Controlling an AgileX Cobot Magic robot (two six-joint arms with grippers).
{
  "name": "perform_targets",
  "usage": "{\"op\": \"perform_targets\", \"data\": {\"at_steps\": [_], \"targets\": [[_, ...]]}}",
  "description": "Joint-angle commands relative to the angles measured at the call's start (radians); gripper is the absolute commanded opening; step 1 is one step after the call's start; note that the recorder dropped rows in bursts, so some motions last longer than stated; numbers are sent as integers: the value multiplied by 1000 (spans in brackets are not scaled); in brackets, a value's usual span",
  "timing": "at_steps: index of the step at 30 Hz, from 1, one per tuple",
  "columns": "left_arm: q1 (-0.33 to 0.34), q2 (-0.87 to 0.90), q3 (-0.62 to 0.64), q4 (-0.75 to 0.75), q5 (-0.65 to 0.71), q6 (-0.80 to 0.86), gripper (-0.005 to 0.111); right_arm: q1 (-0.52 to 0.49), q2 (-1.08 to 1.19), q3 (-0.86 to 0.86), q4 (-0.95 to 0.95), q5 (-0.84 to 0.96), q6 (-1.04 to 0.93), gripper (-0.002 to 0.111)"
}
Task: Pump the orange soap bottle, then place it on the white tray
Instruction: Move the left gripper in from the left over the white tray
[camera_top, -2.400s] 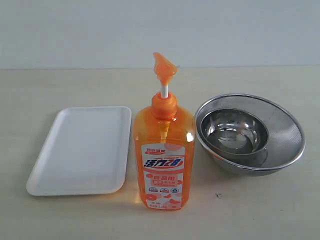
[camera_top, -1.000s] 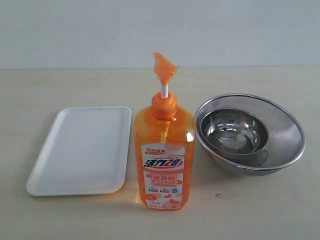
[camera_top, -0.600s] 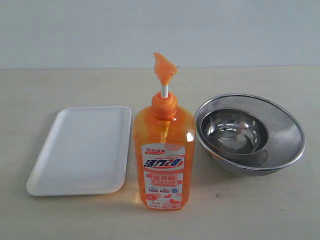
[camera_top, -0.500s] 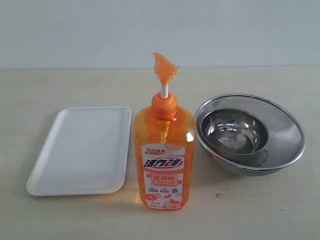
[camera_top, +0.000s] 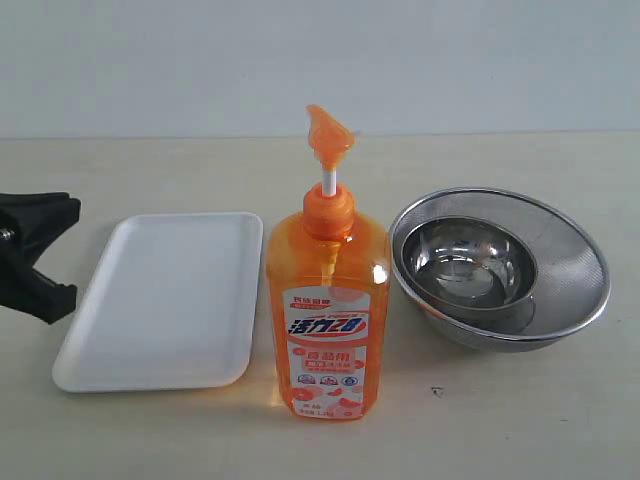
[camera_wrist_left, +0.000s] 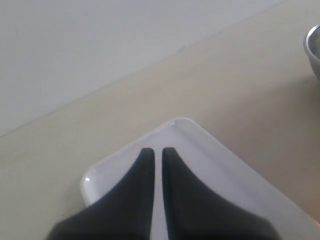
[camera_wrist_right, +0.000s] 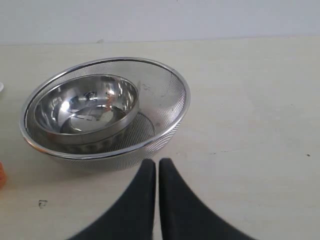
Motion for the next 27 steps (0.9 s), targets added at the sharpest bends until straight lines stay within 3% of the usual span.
{"op": "perform_targets", "data": {"at_steps": [1, 5, 11, 27], "targets": [[-8, 45, 7, 63, 22, -7, 5, -7, -5, -1, -3, -13, 0, 0], [-8, 52, 29, 86, 12, -26, 5, -7, -5, -1, -3, -13, 0, 0], [-4, 52, 62, 328, -98, -178, 5, -7, -5, -1, -3, -13, 0, 0], [134, 63, 62, 544, -330, -284, 5, -7, -5, -1, -3, -13, 0, 0]]}}
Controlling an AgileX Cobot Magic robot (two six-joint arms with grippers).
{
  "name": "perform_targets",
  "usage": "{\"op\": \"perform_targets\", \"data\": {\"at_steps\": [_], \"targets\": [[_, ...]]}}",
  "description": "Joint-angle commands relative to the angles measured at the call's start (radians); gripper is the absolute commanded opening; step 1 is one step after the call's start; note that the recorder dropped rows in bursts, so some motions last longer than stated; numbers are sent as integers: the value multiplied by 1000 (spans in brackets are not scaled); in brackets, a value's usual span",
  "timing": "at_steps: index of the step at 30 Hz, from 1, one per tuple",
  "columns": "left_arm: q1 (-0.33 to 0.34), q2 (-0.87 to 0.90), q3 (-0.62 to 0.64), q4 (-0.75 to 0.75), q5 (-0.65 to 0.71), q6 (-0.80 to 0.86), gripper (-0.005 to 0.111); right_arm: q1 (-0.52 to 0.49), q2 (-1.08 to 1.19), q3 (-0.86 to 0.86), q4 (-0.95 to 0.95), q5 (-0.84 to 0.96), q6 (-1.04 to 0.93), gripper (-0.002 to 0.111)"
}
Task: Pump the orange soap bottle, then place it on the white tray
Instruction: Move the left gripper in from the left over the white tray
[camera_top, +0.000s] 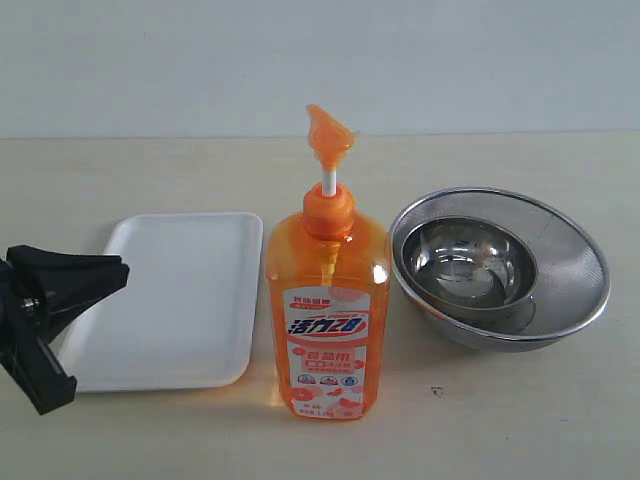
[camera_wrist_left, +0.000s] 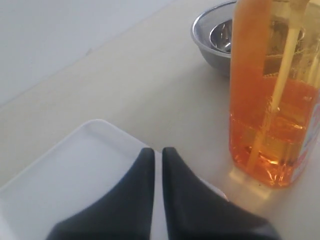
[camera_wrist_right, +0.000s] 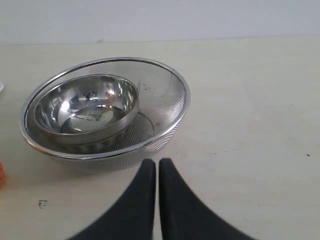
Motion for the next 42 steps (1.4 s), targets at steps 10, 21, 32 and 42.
{"op": "perform_targets", "data": {"at_steps": [10, 21, 32, 42], "targets": [[54, 231, 3, 64, -277, 136, 5, -7, -5, -1, -3, -13, 0, 0], [54, 471, -128, 199, -376, 207, 5, -7, -5, -1, -3, -13, 0, 0], [130, 573, -248, 364, -464, 209, 5, -7, -5, -1, -3, -13, 0, 0], [162, 695, -345, 501, -464, 118, 5, -7, -5, -1, -3, -13, 0, 0]]}}
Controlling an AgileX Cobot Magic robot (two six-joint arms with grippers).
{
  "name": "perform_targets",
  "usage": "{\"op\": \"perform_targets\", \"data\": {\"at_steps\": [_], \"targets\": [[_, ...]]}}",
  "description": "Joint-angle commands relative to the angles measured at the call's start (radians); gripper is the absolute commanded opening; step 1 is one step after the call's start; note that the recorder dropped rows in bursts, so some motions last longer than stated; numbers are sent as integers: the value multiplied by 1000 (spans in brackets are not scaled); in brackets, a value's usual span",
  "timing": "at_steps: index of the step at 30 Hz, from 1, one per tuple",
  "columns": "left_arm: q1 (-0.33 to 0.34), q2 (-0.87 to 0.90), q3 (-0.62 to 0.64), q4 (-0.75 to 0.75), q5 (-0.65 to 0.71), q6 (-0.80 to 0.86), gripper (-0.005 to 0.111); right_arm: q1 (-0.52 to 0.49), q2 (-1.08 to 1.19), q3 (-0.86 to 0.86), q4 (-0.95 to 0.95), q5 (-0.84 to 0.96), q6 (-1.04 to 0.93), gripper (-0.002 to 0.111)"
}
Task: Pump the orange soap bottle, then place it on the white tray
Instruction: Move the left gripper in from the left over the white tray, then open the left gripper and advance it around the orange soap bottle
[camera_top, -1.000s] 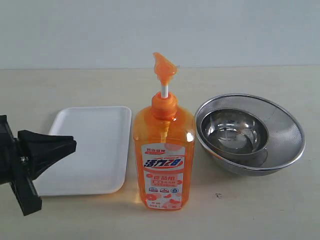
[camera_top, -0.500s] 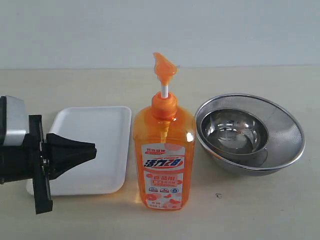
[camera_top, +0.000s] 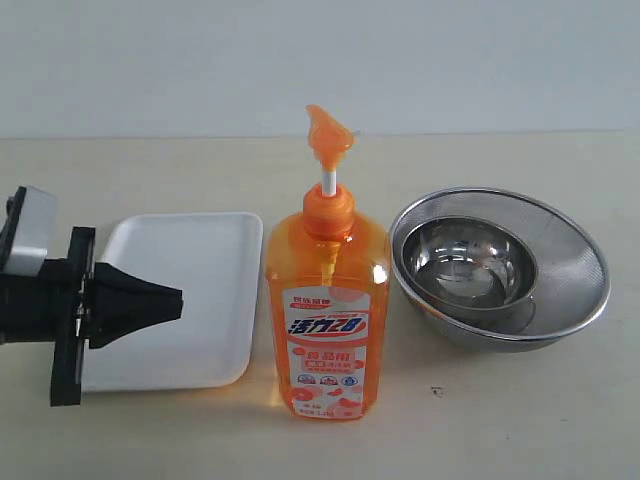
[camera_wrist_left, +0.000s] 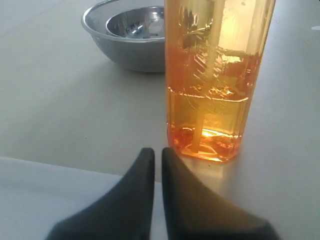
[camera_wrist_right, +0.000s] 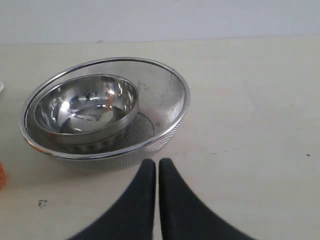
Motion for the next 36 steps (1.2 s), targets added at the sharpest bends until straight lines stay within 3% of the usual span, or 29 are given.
{"op": "perform_targets", "data": {"at_steps": [1, 7, 36], "targets": [[-7, 11, -9, 28, -14, -17, 5, -7, -5, -1, -3, -13, 0, 0], [-81, 11, -9, 21, -14, -17, 5, -7, -5, -1, -3, -13, 0, 0], [-79, 11, -9, -9, -14, -147, 5, -7, -5, -1, -3, -13, 0, 0]]}}
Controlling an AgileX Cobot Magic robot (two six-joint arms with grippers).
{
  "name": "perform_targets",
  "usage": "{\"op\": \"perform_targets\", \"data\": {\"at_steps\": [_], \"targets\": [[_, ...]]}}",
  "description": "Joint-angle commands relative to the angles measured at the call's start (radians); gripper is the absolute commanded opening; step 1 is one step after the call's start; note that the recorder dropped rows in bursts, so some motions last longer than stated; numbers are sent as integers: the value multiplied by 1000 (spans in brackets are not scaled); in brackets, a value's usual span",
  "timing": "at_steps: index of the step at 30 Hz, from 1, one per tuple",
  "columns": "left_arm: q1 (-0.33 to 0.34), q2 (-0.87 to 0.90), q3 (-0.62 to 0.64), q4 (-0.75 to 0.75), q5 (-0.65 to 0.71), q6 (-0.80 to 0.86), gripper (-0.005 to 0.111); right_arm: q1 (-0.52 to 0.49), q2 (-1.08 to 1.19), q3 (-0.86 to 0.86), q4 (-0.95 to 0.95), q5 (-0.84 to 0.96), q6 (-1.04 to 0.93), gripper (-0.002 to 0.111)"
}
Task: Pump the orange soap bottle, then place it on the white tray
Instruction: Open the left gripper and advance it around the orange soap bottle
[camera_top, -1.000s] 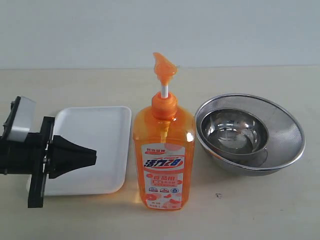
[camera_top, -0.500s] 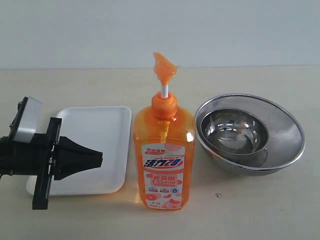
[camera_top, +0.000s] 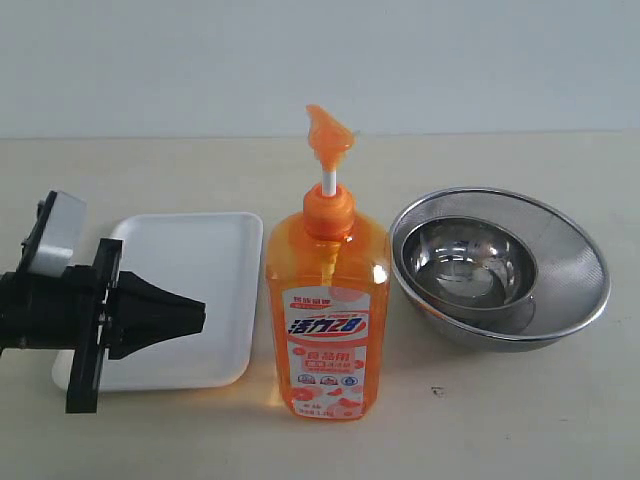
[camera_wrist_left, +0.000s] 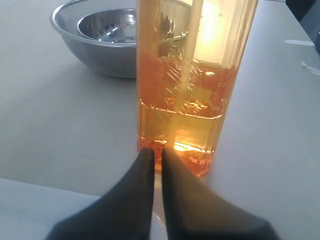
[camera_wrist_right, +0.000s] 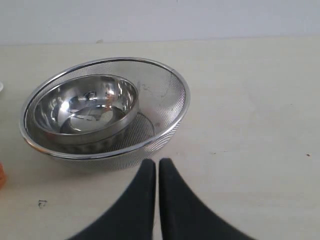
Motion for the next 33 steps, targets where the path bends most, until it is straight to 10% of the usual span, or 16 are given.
{"op": "perform_targets", "data": {"at_steps": [1, 11, 20, 33], "targets": [[-5, 2, -2, -10, -10, -53, 5, -6, -5, -1, -3, -13, 0, 0], [-5, 2, -2, -8, -10, -125, 14, -6, -5, -1, -3, -13, 0, 0], [-5, 2, -2, -111, -10, -155, 110, -6, -5, -1, -3, -13, 0, 0], [-5, 2, -2, -112, -10, -172, 109, -6, -5, -1, -3, -13, 0, 0]]}}
